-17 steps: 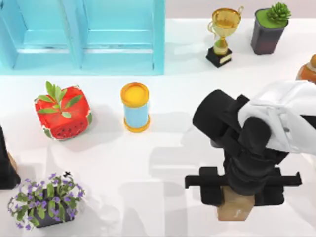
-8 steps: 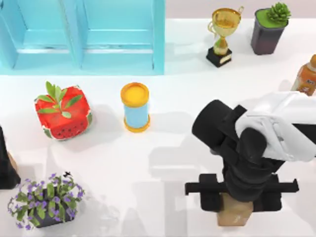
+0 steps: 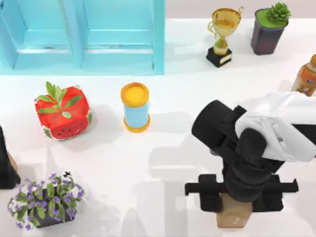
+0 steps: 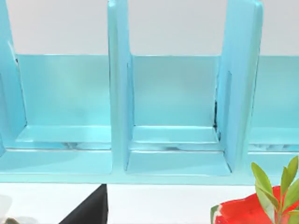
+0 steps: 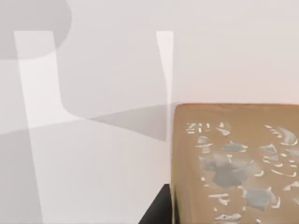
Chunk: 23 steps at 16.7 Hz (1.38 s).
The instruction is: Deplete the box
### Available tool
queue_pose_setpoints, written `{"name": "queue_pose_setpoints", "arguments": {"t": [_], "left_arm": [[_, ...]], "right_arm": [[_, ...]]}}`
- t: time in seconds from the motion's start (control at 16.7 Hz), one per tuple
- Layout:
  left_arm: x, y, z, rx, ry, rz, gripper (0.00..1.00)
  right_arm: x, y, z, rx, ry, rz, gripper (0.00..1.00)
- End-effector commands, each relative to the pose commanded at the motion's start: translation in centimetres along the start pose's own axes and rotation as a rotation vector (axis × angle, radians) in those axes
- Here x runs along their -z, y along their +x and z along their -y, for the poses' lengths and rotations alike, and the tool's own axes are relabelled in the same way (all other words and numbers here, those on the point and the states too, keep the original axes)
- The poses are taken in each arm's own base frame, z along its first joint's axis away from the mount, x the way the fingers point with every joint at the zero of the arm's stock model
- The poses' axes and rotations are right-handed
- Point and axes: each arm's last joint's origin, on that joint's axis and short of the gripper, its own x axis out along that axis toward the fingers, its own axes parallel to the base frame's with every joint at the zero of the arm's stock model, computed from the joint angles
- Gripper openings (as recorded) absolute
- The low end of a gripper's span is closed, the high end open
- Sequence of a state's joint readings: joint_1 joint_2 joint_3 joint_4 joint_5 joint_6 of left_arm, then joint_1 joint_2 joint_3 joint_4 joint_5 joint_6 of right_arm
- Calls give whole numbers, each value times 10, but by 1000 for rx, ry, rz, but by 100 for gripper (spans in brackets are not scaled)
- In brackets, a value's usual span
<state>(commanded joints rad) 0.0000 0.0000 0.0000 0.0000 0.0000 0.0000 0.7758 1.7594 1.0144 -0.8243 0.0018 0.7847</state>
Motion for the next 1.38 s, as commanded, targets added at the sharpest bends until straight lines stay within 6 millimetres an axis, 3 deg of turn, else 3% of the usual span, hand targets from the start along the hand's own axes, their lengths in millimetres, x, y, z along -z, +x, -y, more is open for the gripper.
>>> {"name": "queue_pose_setpoints", "arguments": {"t": [0.18,0.24,0.78,1.38], "left_arm": [[0,0,0,0,0,0,100],[0,0,0,0,0,0,100],[0,0,0,0,0,0,100],[0,0,0,0,0,0,100]], "right_arm": [[0,0,0,0,0,0,98],[0,0,0,0,0,0,100],[0,-1,0,-1,1,2,100],[0,-80,0,0,1,0,100]]}}
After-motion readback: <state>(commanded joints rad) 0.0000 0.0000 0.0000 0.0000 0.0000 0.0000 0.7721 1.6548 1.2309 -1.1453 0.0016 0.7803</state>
